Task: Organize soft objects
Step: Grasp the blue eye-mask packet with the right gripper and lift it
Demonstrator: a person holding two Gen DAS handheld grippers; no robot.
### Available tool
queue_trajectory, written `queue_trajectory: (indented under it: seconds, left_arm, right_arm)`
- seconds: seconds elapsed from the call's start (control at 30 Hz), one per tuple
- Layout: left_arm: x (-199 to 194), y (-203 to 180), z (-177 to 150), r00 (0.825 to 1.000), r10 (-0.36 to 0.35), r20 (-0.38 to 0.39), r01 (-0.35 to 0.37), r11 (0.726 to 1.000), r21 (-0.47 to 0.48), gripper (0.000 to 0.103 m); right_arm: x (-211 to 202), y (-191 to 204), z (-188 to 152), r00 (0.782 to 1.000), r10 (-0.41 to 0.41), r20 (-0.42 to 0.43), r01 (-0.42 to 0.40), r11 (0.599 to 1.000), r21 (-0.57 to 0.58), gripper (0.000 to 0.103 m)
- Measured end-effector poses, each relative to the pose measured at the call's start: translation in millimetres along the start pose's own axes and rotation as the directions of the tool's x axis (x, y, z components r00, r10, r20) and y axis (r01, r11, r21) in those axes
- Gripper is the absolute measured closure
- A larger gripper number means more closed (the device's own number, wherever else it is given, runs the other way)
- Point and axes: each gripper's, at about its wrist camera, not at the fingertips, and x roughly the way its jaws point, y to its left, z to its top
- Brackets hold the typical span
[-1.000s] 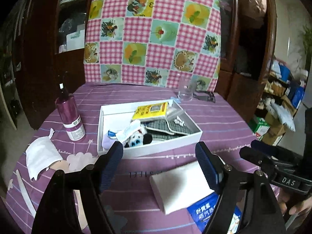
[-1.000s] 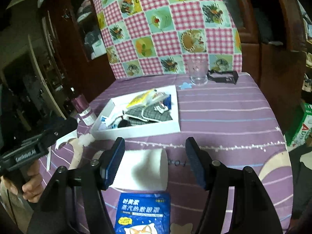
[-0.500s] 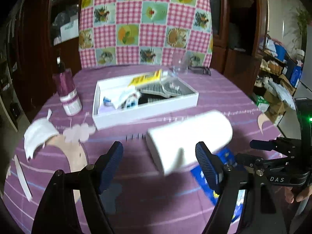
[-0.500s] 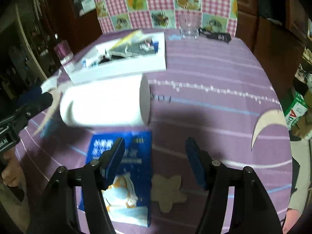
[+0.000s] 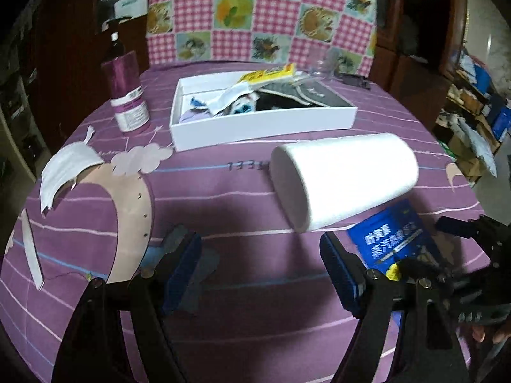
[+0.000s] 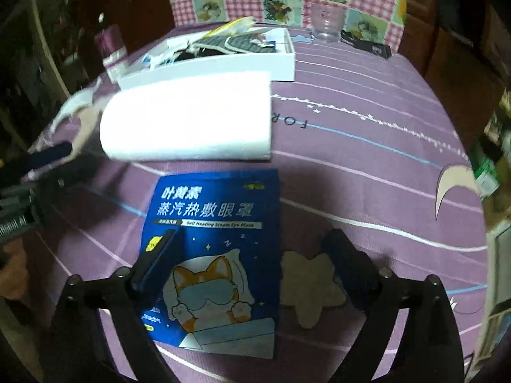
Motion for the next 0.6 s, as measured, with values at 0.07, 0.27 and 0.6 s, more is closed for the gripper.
queue_trajectory:
  seconds: [0.07, 0.27, 0.6]
  left_arm:
    - [1.7, 3.6, -0.5, 1.000, 0.010, -0.008, -0.010, 1.000, -0.013, 0.026]
    - [4.9, 7.2, -1.7, 0.999, 0.031, -0.029, -0.032, 0.999, -0.022, 0.026]
    - [8.2, 10.2, -3.9, 0.998, 0.041, -0.054, -0.043, 0.999, -0.030, 0.026]
  right_arm:
    - [2.0, 4.9, 0.5, 1.000, -0.008, -0.005, 0.008, 1.000, -0.014, 0.002]
    - [5.6, 18.7, 1.9, 0.999, -0.012, -0.031, 0.011, 0.999, -0.042, 0.000]
    - [8.9, 42.1, 3.8, 0.997, -0.013, -0.082, 0.006, 0.996, -0.089, 0.000]
